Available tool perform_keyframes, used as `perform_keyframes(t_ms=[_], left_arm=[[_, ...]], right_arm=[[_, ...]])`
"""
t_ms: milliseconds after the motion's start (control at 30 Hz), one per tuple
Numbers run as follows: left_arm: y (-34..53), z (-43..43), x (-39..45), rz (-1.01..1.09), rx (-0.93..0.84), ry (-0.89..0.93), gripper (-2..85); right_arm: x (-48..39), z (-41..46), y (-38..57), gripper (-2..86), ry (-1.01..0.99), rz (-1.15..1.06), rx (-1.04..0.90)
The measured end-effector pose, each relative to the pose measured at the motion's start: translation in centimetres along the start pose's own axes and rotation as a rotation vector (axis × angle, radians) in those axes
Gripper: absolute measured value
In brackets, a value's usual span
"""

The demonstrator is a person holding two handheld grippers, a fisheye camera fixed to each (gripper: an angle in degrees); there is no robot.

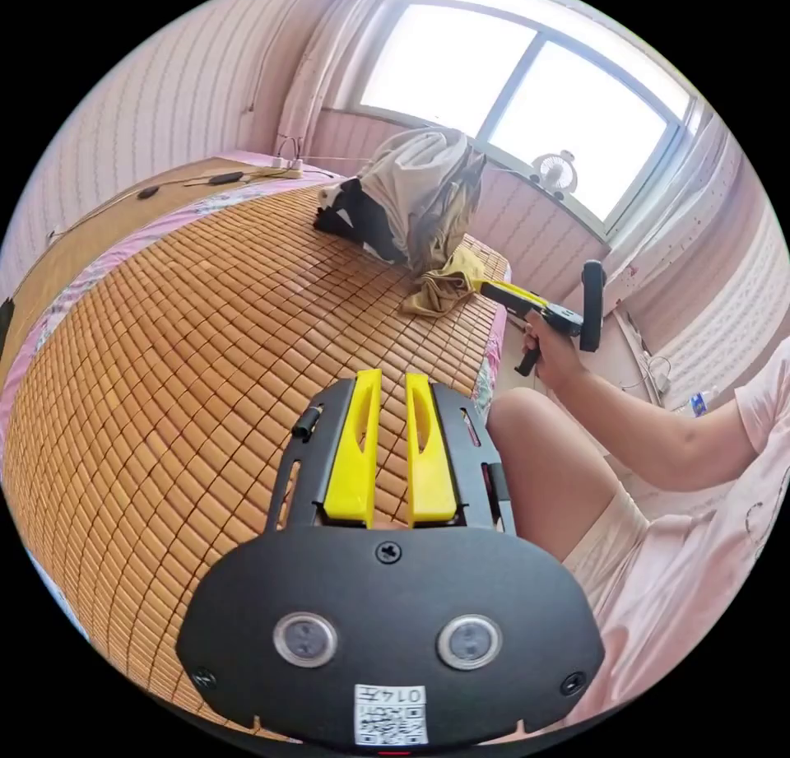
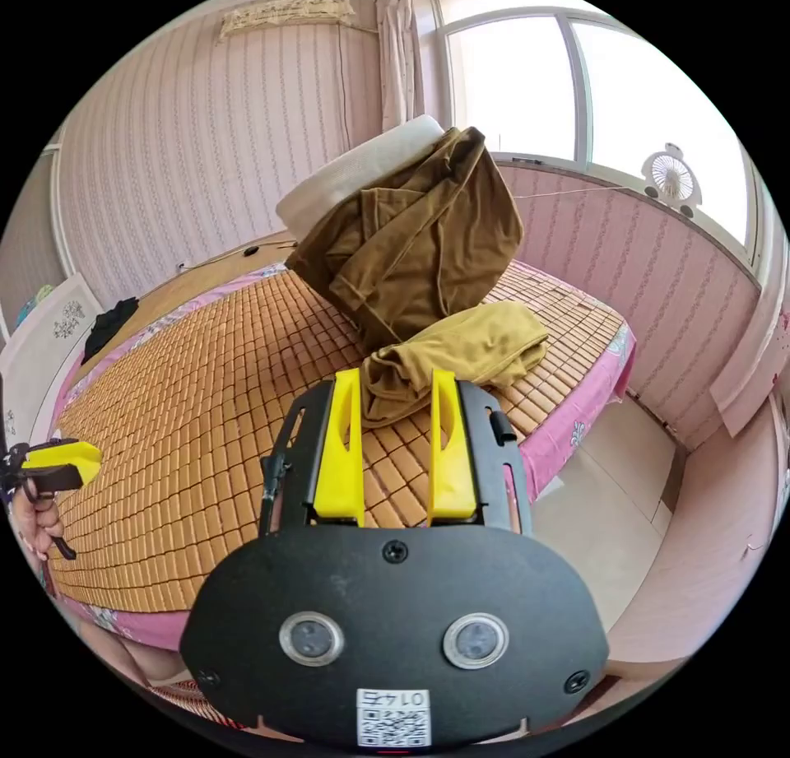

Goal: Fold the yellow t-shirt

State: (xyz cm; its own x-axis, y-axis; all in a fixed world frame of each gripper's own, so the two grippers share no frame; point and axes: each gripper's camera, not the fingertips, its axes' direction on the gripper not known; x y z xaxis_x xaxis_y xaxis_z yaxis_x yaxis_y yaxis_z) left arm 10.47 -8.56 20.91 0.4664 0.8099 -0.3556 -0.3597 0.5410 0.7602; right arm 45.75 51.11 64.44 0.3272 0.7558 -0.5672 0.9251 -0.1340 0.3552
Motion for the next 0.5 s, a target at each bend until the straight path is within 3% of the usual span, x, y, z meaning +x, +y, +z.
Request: perform_keyframes(t_ms=[133,267,467,500], left_arm=[[-7.1,10.3,3.6,0.101,-0.105,-0.039,6.5],[-12.0,17.5,5.8,0.112,-0.165,-0.089,7.2],[-15.4,27.7,8.7,0.115,-0.393,-0.153,7.7],[-15.3,27.6,9.1,0.133,-0.355,-0.161,5.4]], right_arm=[[6.0,2.2,-1.4,6.7,-0.121,0.052,-0.142],[9.8,0.6,-1.3,2.4,-0.139,-0.018,-0.103],[16.9,-5.0,-1.0,0.7,-0.279,-0.046,-0.056],[18.3,-6.9,-0.9,0.6,-0.306,-0.042,-0.024]])
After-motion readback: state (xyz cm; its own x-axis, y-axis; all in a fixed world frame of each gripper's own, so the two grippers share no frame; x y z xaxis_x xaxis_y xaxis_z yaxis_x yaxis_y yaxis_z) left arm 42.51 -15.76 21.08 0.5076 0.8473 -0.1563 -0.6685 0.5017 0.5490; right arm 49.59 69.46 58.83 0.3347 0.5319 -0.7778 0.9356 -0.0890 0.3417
